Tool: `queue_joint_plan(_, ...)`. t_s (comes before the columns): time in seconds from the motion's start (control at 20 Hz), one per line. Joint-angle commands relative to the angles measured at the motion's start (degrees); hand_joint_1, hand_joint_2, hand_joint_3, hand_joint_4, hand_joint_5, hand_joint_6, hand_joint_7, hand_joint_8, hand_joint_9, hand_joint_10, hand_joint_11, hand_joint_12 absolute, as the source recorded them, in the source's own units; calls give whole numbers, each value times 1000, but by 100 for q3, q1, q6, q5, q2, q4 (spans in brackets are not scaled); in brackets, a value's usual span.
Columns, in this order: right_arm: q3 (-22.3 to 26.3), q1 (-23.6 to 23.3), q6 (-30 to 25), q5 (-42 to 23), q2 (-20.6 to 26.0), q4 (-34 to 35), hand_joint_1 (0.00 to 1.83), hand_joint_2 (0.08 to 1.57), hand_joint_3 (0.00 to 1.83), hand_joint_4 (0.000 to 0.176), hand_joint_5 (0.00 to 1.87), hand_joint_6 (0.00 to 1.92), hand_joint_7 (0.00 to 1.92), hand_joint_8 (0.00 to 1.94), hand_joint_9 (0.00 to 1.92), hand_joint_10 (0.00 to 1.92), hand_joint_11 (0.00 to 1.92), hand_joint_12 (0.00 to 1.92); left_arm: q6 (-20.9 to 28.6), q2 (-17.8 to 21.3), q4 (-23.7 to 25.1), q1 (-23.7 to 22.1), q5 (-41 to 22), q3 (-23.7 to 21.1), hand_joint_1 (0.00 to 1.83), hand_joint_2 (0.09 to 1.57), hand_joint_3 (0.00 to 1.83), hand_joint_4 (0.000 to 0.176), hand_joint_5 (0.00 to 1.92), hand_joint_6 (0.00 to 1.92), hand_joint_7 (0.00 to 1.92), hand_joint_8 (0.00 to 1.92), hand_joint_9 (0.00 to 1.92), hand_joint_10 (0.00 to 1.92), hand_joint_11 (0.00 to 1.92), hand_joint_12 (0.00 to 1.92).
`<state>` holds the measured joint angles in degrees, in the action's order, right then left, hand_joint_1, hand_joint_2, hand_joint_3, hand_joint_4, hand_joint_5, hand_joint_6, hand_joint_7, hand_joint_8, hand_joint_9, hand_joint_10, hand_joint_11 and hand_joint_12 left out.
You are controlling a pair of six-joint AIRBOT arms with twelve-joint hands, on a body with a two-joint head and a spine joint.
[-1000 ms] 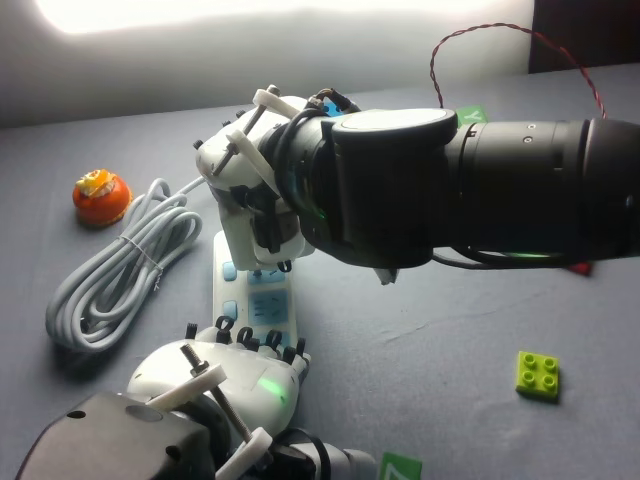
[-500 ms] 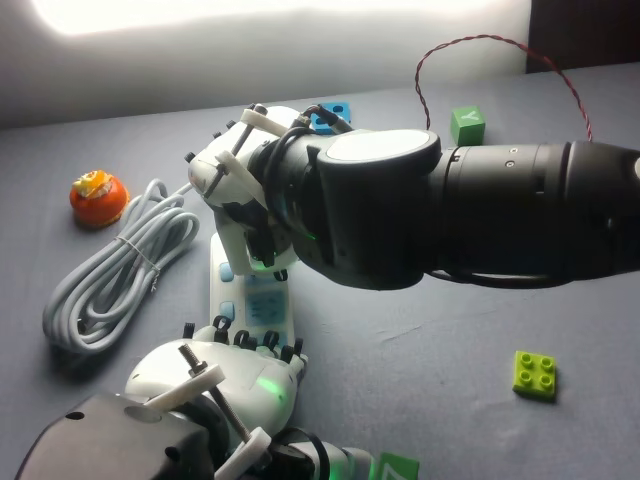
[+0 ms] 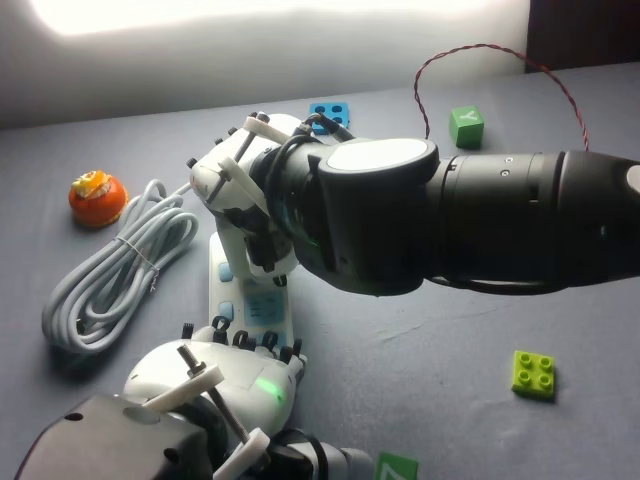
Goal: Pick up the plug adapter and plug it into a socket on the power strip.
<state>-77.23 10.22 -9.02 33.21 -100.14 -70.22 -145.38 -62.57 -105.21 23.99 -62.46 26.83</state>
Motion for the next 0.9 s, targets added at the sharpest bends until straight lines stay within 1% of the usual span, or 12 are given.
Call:
queue_joint_plan(0.0, 2, 181, -28, -286, -76, 64, 1211, 1183, 0, 0, 850, 1028, 874, 1342, 732, 1219, 602, 1629, 1, 46, 122, 25, -80, -47, 0, 1206, 0, 0, 184, 1, 205, 1, 229, 1, 0, 545)
queue_joint_plan(0.05, 1, 177, -26, -284, -74, 64, 1208, 1188, 1, 0, 834, 1049, 866, 1356, 724, 1222, 597, 1630, 2, 46, 122, 27, -86, -49, 0, 1204, 0, 0, 182, 0, 198, 0, 218, 0, 0, 537)
queue_joint_plan(0.15, 4, 155, -39, -287, -44, 64, 1217, 1178, 0, 0, 861, 1002, 880, 1343, 732, 1233, 616, 1617, 2, 46, 122, 28, -100, -52, 0, 1208, 0, 0, 197, 4, 211, 4, 229, 4, 0, 544)
queue_joint_plan(0.25, 19, 137, -72, -351, 29, 64, 1218, 1170, 0, 0, 873, 993, 901, 1304, 755, 1210, 620, 1616, 22, 55, 122, 27, -112, -52, 0, 1211, 1, 0, 175, 1, 190, 2, 207, 1, 0, 489)
queue_joint_plan(0.35, 50, 138, -228, -435, 123, 64, 1195, 1204, 4, 0, 794, 1117, 848, 1382, 713, 1247, 583, 1657, 37, 67, 122, 31, -123, -59, 0, 1209, 0, 0, 155, 0, 174, 0, 194, 0, 0, 460)
queue_joint_plan(0.4, 78, 146, -282, -485, 175, 64, 1193, 1205, 0, 0, 794, 1127, 847, 1373, 699, 1258, 559, 1682, 37, 71, 122, 31, -123, -65, 0, 1205, 0, 0, 161, 2, 180, 2, 201, 2, 0, 481)
queue_joint_plan(0.5, 138, 164, -338, -566, 276, 64, 1185, 1206, 0, 0, 796, 1148, 841, 1354, 677, 1251, 510, 1703, 36, 74, 122, 45, -123, -83, 0, 1207, 0, 0, 165, 5, 186, 5, 198, 5, 0, 463)
queue_joint_plan(0.65, 163, 167, -370, -592, 358, 63, 1173, 1213, 1, 0, 766, 1225, 839, 1323, 683, 1221, 535, 1683, 37, 103, 122, 73, -123, -109, 0, 1208, 0, 0, 155, 0, 179, 1, 193, 2, 0, 463)
queue_joint_plan(0.7, 162, 159, -369, -606, 377, 62, 1163, 1220, 1, 3, 745, 1297, 833, 1286, 682, 1194, 518, 1701, 37, 112, 122, 76, -123, -111, 0, 1206, 0, 0, 166, 5, 189, 4, 198, 4, 0, 459)
queue_joint_plan(0.75, 162, 145, -368, -625, 386, 62, 1156, 1227, 1, 12, 730, 1342, 823, 1276, 689, 1164, 528, 1693, 38, 119, 122, 76, -123, -111, 0, 1204, 0, 0, 149, 3, 171, 4, 179, 3, 0, 404)
queue_joint_plan(0.8, 162, 132, -366, -633, 387, 62, 1145, 1241, 3, 13, 699, 1409, 801, 1283, 678, 1145, 539, 1684, 42, 122, 122, 77, -123, -111, 0, 1201, 0, 0, 160, 6, 184, 7, 187, 5, 0, 411)
queue_joint_plan(0.85, 162, 118, -359, -635, 387, 61, 1148, 1238, 0, 17, 715, 1407, 801, 1262, 676, 1133, 545, 1678, 45, 122, 122, 77, -123, -109, 0, 1205, 1, 0, 164, 6, 183, 5, 186, 4, 0, 411)
